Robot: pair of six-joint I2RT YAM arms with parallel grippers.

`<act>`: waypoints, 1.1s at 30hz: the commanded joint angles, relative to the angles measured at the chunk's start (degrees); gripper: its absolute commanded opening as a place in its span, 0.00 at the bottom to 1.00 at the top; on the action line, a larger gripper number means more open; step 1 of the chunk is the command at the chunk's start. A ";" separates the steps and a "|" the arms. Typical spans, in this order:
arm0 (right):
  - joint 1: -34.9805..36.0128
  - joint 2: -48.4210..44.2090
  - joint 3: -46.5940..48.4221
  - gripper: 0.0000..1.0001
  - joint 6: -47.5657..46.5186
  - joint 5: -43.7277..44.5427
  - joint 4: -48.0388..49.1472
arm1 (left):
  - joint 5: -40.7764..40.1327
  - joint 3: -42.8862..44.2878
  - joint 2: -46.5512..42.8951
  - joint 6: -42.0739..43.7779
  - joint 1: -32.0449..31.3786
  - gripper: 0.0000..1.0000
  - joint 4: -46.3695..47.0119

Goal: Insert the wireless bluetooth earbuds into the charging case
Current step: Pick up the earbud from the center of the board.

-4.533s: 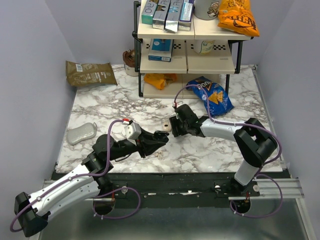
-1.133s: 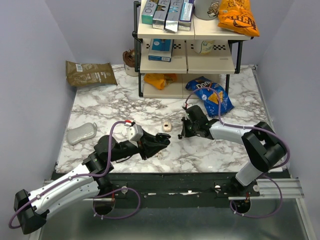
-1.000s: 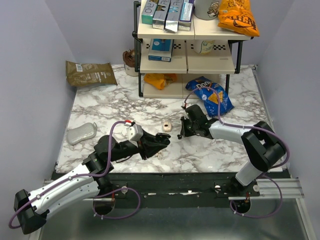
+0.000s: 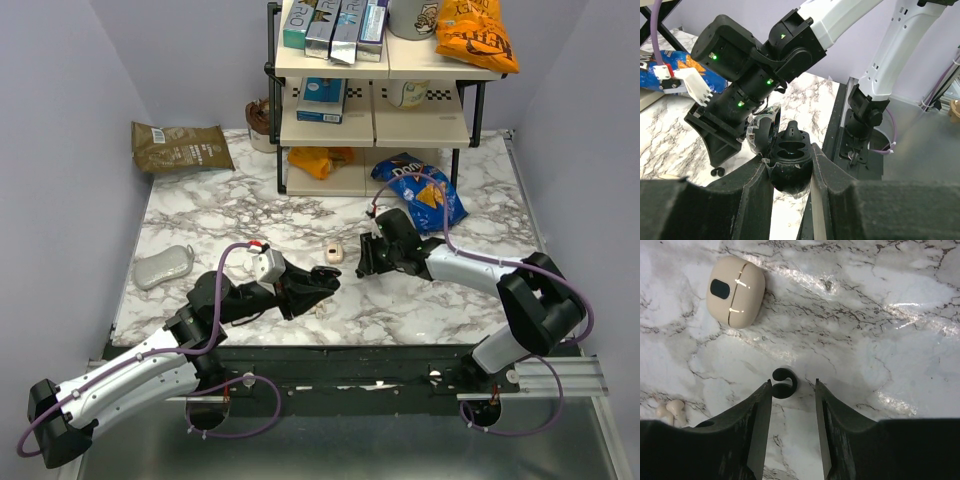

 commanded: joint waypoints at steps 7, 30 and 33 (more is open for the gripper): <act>0.01 0.76 -2.19 0.49 -0.24 -0.11 0.46 | -0.61 -0.34 0.16 0.14 -0.34 0.00 0.27; 0.10 4.11 -1.31 0.46 -0.68 -4.33 1.52 | -0.79 -0.78 0.25 -0.21 -0.51 0.00 0.89; 0.10 4.11 -1.39 0.43 -0.59 -4.42 1.52 | -0.78 -0.87 0.25 -0.21 -0.51 0.00 1.06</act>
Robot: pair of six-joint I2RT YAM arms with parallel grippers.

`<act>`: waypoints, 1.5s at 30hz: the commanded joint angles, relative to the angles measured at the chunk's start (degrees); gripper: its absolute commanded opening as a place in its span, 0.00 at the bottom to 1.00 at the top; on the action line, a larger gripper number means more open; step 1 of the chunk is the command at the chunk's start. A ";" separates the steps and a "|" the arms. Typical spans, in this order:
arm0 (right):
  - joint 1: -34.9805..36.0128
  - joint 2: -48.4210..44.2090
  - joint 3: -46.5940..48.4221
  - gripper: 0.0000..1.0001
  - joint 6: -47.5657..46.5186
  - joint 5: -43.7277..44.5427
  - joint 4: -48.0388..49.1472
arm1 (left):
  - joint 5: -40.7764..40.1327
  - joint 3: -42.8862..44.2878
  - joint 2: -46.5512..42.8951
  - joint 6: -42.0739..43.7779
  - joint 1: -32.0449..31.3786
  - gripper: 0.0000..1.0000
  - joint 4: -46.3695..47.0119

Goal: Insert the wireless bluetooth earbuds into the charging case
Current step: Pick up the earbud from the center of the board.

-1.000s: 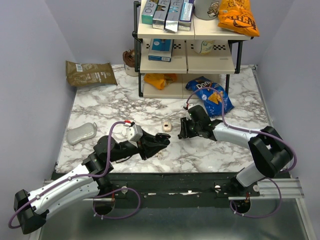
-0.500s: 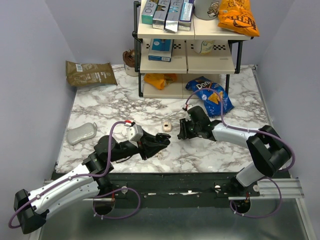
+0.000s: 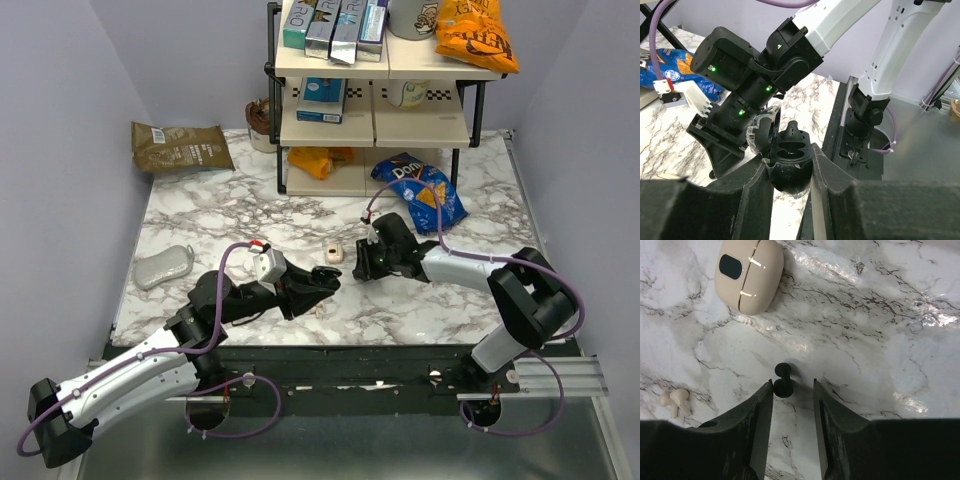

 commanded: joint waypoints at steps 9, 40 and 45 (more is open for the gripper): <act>-0.01 1.09 0.70 0.17 -0.90 0.17 -0.62 | -0.78 -0.96 -0.12 -0.45 -0.69 0.00 1.02; 0.34 -45.75 12.38 0.01 -15.48 -25.39 -21.79 | 10.83 10.19 4.60 5.09 8.15 0.00 -4.43; 0.86 -46.98 22.14 0.01 -21.63 -31.02 -33.30 | 35.40 14.59 14.19 -2.74 16.01 0.00 2.69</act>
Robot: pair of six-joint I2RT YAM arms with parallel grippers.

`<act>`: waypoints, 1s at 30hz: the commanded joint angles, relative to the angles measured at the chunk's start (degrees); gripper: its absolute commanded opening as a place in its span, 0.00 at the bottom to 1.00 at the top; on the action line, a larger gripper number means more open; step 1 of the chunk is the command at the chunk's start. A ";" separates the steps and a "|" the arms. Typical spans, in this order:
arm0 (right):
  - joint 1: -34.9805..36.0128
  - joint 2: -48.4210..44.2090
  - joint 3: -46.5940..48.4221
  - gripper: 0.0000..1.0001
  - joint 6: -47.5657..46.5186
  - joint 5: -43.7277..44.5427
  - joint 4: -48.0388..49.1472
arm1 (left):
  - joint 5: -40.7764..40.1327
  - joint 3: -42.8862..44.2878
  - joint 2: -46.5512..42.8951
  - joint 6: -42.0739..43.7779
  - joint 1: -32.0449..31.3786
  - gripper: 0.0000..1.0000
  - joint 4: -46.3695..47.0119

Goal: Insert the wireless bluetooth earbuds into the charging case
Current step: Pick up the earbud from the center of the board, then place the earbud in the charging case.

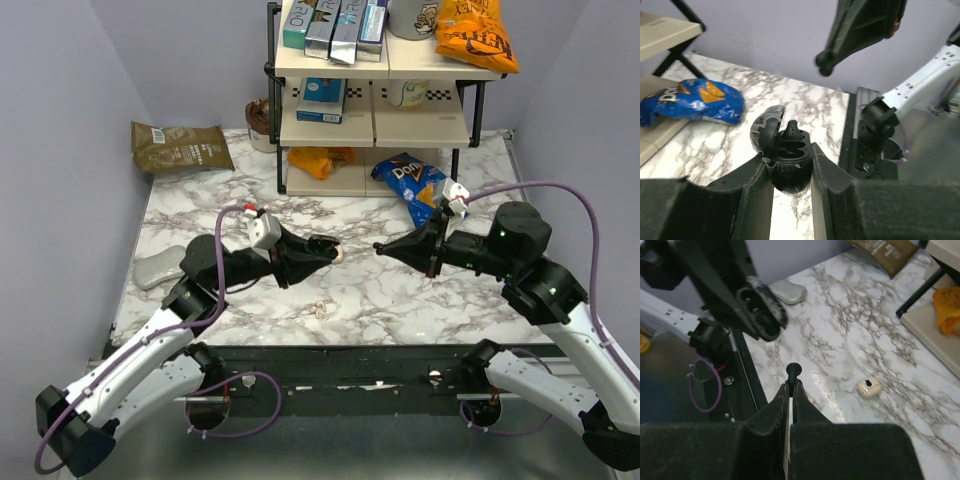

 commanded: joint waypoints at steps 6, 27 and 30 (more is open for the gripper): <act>1.90 -2.43 8.29 0.01 -6.32 -10.87 -13.76 | 36.88 10.69 15.83 -2.28 3.44 0.00 0.04; 12.35 6.97 10.92 0.01 -6.67 -11.40 -11.39 | 36.44 16.24 21.63 9.51 -0.69 0.00 -16.85; 13.06 8.11 10.40 0.01 -6.93 -10.26 -11.04 | 36.36 16.50 21.63 10.21 -1.12 0.00 -17.90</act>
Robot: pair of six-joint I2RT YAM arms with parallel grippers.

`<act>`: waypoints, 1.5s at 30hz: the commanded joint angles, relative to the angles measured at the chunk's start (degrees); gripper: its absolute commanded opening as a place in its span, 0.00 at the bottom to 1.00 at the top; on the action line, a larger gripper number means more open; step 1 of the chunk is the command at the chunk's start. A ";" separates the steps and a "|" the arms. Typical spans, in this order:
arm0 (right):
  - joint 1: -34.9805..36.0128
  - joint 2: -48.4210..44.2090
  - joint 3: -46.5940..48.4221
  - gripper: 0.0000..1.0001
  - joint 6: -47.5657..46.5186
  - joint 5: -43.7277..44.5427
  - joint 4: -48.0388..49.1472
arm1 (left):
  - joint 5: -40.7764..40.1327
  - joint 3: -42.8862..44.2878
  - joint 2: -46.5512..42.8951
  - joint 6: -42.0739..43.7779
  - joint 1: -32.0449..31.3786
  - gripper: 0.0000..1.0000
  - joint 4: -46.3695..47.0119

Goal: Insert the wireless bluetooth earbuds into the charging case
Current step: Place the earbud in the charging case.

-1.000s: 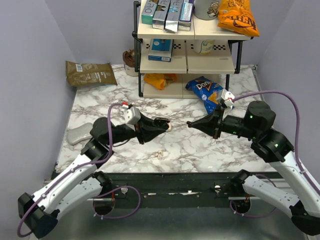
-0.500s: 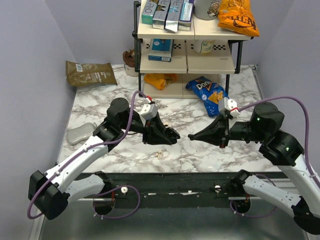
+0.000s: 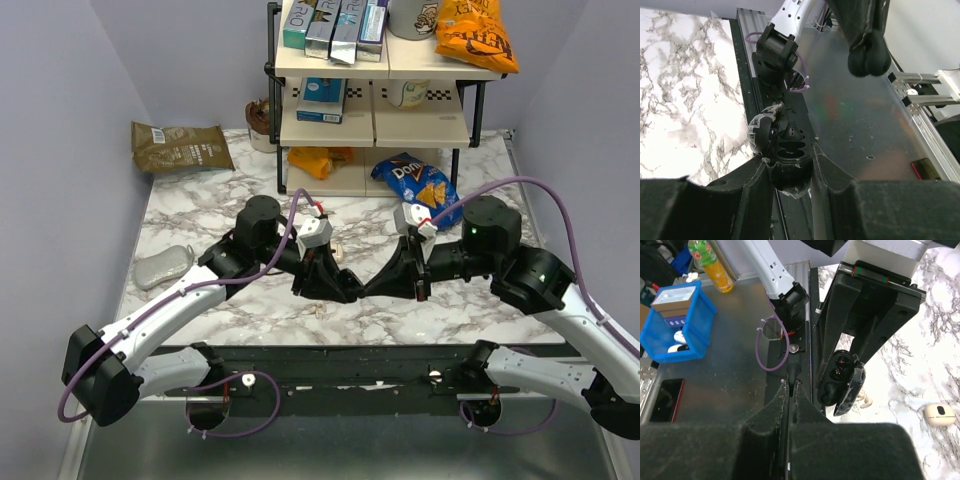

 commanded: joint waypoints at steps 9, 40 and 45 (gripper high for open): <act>3.67 2.70 -0.41 0.01 -1.21 7.69 1.06 | -0.15 1.95 -1.08 3.35 -1.50 0.00 -2.78; 6.49 4.90 -3.84 0.01 2.04 17.54 5.37 | -5.69 -0.78 -3.45 0.80 -1.77 0.00 0.21; 6.66 4.90 -4.54 0.01 2.13 18.07 5.01 | -6.30 -0.87 -3.72 0.98 -1.77 0.00 0.21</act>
